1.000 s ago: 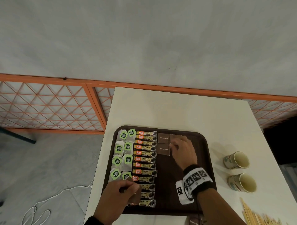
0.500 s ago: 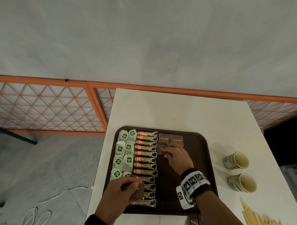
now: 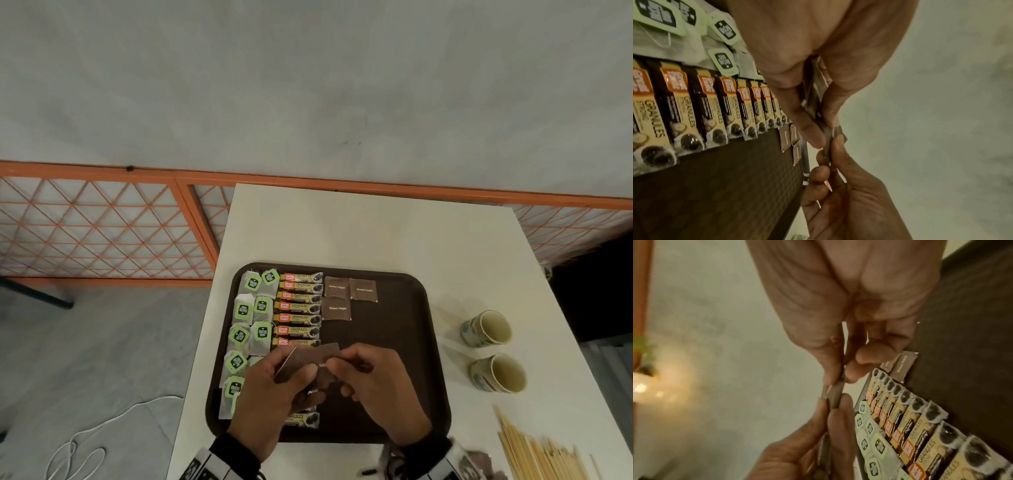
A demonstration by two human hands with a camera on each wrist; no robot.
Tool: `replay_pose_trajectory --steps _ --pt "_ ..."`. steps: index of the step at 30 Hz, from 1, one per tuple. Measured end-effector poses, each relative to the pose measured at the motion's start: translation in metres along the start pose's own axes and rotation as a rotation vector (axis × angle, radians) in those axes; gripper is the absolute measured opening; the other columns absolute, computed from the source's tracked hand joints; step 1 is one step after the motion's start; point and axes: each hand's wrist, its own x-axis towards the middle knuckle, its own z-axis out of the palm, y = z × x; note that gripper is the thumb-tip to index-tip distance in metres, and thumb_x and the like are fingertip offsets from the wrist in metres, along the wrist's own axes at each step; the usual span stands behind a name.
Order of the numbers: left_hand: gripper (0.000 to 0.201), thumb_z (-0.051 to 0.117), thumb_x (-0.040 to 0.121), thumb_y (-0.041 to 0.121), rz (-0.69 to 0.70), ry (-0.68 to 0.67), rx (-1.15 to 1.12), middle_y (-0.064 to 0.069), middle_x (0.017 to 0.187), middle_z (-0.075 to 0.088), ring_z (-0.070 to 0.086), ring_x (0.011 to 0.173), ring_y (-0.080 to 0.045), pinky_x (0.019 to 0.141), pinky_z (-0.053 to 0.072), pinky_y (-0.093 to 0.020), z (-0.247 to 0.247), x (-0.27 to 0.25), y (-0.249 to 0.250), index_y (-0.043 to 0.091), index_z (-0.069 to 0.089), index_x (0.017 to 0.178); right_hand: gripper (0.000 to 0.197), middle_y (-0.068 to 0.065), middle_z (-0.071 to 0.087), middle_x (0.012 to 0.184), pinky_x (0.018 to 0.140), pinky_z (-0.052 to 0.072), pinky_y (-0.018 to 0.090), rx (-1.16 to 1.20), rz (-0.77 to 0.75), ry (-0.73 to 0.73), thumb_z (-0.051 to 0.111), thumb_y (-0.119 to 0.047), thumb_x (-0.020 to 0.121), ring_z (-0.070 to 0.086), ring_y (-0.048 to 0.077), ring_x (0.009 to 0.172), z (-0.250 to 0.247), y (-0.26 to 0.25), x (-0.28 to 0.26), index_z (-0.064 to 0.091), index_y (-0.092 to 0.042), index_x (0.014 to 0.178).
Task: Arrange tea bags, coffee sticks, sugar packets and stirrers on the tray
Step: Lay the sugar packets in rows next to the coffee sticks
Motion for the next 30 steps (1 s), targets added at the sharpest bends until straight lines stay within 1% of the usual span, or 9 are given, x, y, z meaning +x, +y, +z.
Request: replay_pose_trajectory --steps 2,4,9,13,16,22,25,26,30 --pt "0.022 0.068 0.085 0.004 -0.005 0.011 0.02 -0.02 0.096 0.074 0.073 0.079 -0.031 0.065 0.06 -0.038 0.01 0.0 -0.002 0.008 0.069 0.106 0.008 -0.004 0.07 0.072 0.056 0.049 0.017 0.054 0.03 0.034 0.067 -0.025 0.09 0.064 0.01 0.061 -0.008 0.006 -0.004 0.071 -0.025 0.083" --pt "0.016 0.069 0.086 0.006 -0.012 0.035 0.003 -0.023 0.089 0.072 0.071 0.075 -0.029 0.066 0.058 -0.037 0.018 0.002 -0.005 0.005 0.071 0.102 0.01 0.002 0.07 0.073 0.057 0.051 0.019 0.096 0.082 0.079 0.065 -0.022 0.092 0.064 0.009 0.062 -0.019 0.013 -0.002 0.071 -0.023 0.084" --pt "0.013 0.065 0.089 0.003 -0.067 0.116 -0.009 -0.024 0.084 0.073 0.073 0.081 -0.035 0.07 0.062 -0.04 0.016 0.003 -0.011 0.004 0.069 0.101 0.008 0.007 0.071 0.076 0.057 0.05 0.019 0.165 0.319 0.303 0.063 -0.014 0.094 0.062 0.009 0.062 -0.053 0.058 0.054 0.069 -0.014 0.089" --pt "0.013 0.065 0.088 0.0 -0.098 0.125 0.042 -0.023 0.083 0.074 0.073 0.078 -0.034 0.063 0.061 -0.038 0.002 0.001 -0.011 0.002 0.067 0.101 0.006 0.01 0.069 0.075 0.06 0.053 0.024 0.204 0.442 0.303 0.066 -0.01 0.091 0.061 0.013 0.06 -0.055 0.084 0.106 0.07 -0.006 0.089" --pt "0.014 0.065 0.088 -0.001 -0.106 0.131 0.061 -0.022 0.082 0.074 0.073 0.08 -0.035 0.068 0.061 -0.041 -0.01 0.002 -0.01 0.001 0.066 0.102 0.007 0.009 0.068 0.074 0.057 0.053 0.025 0.235 0.518 0.337 0.068 -0.011 0.09 0.06 0.014 0.056 -0.049 0.089 0.124 0.07 -0.005 0.09" --pt "0.015 0.06 0.093 0.009 -0.136 0.154 -0.025 -0.022 0.088 0.073 0.073 0.084 -0.036 0.067 0.061 -0.044 -0.017 0.004 -0.006 0.003 0.065 0.106 0.013 0.004 0.072 0.068 0.07 0.062 0.035 -0.006 0.518 0.399 0.077 -0.023 0.082 0.066 0.014 0.051 -0.038 0.097 0.131 0.07 -0.013 0.078" --pt "0.019 0.051 0.097 0.003 -0.179 0.158 -0.131 -0.024 0.101 0.071 0.072 0.09 -0.04 0.071 0.061 -0.048 -0.018 0.006 -0.006 0.006 0.064 0.112 0.017 0.002 0.071 0.069 0.063 0.059 0.03 -0.099 0.51 0.406 0.078 -0.028 0.081 0.067 0.013 0.052 -0.037 0.097 0.129 0.067 -0.014 0.082" --pt "0.024 0.047 0.098 -0.002 -0.194 0.154 -0.175 -0.025 0.104 0.07 0.071 0.091 -0.041 0.071 0.061 -0.049 -0.019 0.007 -0.006 0.006 0.063 0.113 0.019 0.002 0.071 0.073 0.06 0.056 0.027 -0.131 0.508 0.409 0.078 -0.029 0.081 0.068 0.013 0.055 -0.036 0.097 0.128 0.066 -0.015 0.085" --pt "0.043 0.037 0.094 -0.018 -0.207 0.088 -0.241 -0.027 0.113 0.067 0.07 0.096 -0.042 0.071 0.061 -0.045 -0.021 0.006 -0.003 0.009 0.06 0.118 0.02 0.003 0.069 0.092 0.067 0.051 0.028 -0.178 0.427 0.452 0.071 -0.033 0.086 0.066 0.016 0.08 -0.036 0.094 0.117 0.06 -0.019 0.094"
